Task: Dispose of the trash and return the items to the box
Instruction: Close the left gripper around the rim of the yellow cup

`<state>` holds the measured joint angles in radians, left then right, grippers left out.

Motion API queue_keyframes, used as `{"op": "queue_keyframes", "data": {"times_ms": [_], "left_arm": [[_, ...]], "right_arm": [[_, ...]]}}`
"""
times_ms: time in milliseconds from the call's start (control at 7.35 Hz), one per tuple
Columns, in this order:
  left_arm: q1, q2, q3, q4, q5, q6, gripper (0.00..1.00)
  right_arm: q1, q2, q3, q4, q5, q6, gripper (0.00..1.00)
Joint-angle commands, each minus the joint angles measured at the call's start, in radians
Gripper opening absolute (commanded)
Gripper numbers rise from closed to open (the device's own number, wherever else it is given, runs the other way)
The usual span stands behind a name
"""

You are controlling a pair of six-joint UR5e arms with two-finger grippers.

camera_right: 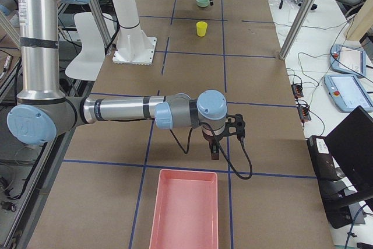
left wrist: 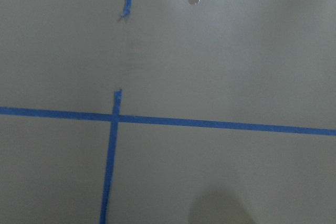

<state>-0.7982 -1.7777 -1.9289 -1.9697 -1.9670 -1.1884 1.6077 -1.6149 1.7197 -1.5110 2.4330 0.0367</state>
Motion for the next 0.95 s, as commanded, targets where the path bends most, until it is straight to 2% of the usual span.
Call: {"op": "queue_keyframes", "data": {"times_ms": [0,408,817], "left_arm": [[0.103,-0.031,0.045,-0.009,0.092,-0.075,0.98],[0.172,-0.058,0.085,-0.008,0.112,-0.085,0.98],[0.218,-0.111,0.094,0.064,0.112,-0.083,0.97]], "right_arm": [[0.0,0.001,0.001,0.0,0.001,0.0,1.0],[0.0,0.001,0.001,0.0,0.003,0.0,1.0],[0.0,0.001,0.0,-0.002,0.001,0.0,1.0]]}}
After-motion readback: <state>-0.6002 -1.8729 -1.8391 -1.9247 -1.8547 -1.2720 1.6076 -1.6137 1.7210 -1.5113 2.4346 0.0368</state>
